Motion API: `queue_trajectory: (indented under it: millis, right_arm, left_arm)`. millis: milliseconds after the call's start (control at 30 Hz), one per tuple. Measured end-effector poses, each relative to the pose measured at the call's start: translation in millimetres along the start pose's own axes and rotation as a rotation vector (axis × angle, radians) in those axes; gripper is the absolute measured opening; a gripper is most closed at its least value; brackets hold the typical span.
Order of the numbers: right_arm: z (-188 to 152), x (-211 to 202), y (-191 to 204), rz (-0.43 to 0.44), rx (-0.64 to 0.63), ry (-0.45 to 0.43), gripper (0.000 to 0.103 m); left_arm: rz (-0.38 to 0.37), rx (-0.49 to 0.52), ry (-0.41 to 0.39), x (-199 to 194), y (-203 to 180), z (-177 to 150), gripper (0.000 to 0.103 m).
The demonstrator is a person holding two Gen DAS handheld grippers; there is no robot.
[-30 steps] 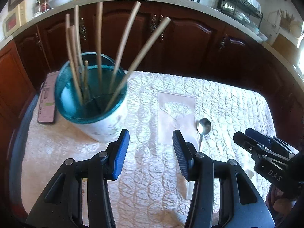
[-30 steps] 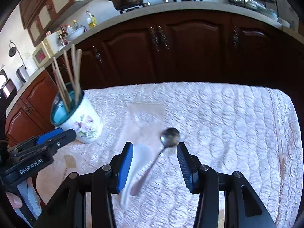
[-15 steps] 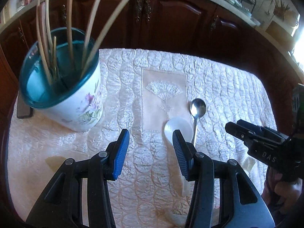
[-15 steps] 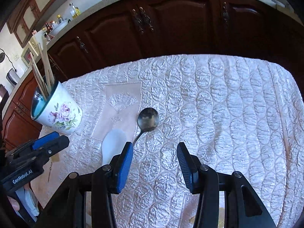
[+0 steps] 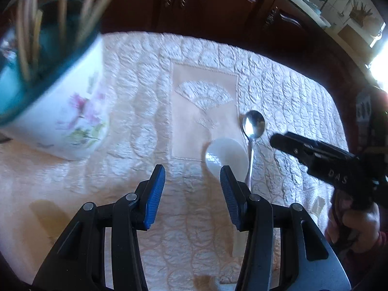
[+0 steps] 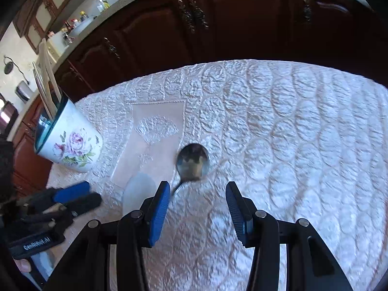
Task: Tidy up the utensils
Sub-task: 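Grasp the white ceramic spoon with the left tool while the right tool grasps the silver spoon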
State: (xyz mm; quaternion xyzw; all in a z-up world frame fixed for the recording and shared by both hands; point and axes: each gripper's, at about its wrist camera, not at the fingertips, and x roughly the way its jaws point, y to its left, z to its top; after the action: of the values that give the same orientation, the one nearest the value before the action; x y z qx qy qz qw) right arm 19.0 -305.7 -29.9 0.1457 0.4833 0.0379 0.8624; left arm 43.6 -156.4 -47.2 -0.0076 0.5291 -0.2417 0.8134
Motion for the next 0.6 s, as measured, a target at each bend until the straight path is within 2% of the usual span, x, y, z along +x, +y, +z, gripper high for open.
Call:
queue_trajectory:
  millis: [133,200,400,500,533,567,600]
  right_arm:
    - [8.2,13.8,-12.3,0.055,0.027,0.003,0.046]
    - [12.6,20.2,-16.9,0.093,0.035,0.006,0.042]
    - [22.6,35.9,-27.0,0.185,0.04,0.019,0.024]
    - [26.1,44.8,-24.4,0.208,0.016,0.03,0.011]
    - [26.3,46.7,-23.8,0.207,0.009,0.031,0.006]
    - [27.1,47.9,-23.5,0.216,0.008,0.031,0.005]
    - [27.7,47.3,-23.8,0.227,0.014,0.027,0.004]
  left_arm:
    - [-0.044,-0.013,0.037,16.8,4.7,6.2,0.047]
    - [-0.067,-0.009,0.055,24.3,4.5,10.1,0.047]
    - [-0.111,0.053,0.077,41.1,-6.3,25.4,0.047]
    - [-0.127,0.084,0.096,47.8,-13.9,30.1,0.046]
    - [-0.124,0.108,0.1,49.8,-18.4,30.7,0.044]
    - [-0.116,0.131,0.103,51.2,-22.1,30.6,0.027]
    - [-0.096,0.154,0.107,52.5,-25.2,30.1,0.018]
